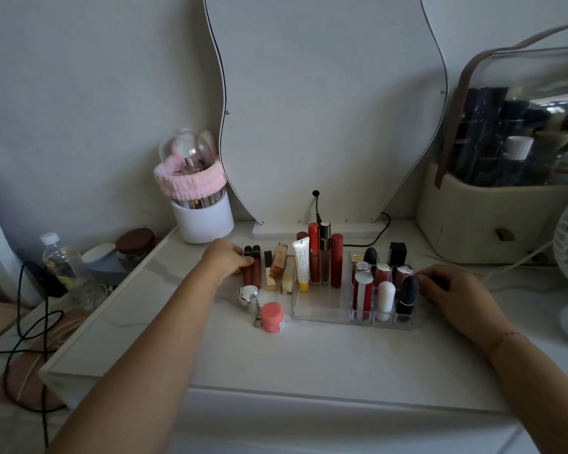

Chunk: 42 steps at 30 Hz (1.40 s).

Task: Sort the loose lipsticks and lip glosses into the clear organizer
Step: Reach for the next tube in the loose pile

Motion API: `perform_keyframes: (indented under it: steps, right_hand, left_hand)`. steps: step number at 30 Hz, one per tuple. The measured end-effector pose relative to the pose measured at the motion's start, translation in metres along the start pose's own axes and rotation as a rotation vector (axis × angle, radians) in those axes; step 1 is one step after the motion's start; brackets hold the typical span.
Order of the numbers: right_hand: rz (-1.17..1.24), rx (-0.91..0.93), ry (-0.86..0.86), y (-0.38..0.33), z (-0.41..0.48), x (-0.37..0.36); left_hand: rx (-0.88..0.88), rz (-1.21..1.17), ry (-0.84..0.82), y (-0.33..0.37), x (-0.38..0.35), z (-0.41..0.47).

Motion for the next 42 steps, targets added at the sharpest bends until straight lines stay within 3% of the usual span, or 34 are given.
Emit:
perform_keyframes:
  steps: [9, 17, 22, 27, 31, 42]
  right_hand:
    - [0.002, 0.001, -0.014, 0.0, 0.0, 0.0]
    - [0.015, -0.009, -0.002, 0.0, -0.001, 0.0]
    - [-0.005, 0.0, -0.005, -0.001, -0.001, 0.0]
    - [-0.01, 0.006, -0.003, -0.002, 0.0, 0.0]
    - [-0.005, -0.005, -0.001, -0.001, -0.001, 0.001]
    - [-0.018, -0.006, -0.006, 0.0, 0.0, 0.001]
  left_hand:
    - [0.048, -0.064, 0.006, 0.0, -0.002, -0.001]
    - [0.12, -0.387, 0.023, 0.008, 0.013, -0.01]
    - [-0.118, -0.589, 0.063, 0.048, 0.038, -0.037]
    - [-0.41, -0.625, -0.083, 0.096, 0.042, -0.079]
    - [-0.551, -0.485, -0.143, 0.114, 0.026, -0.099]
    - [-0.67, -0.186, 0.02, 0.104, -0.016, -0.105]
Point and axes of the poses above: each hand's wrist, its own z-axis towards the middle knuckle, its own x-axis out of the back of the hand, y = z × x, the point moved 2 cm from there along z, towards the middle knuckle, and after that the axes turned 7 degrees about y, right-handed, at the moved point
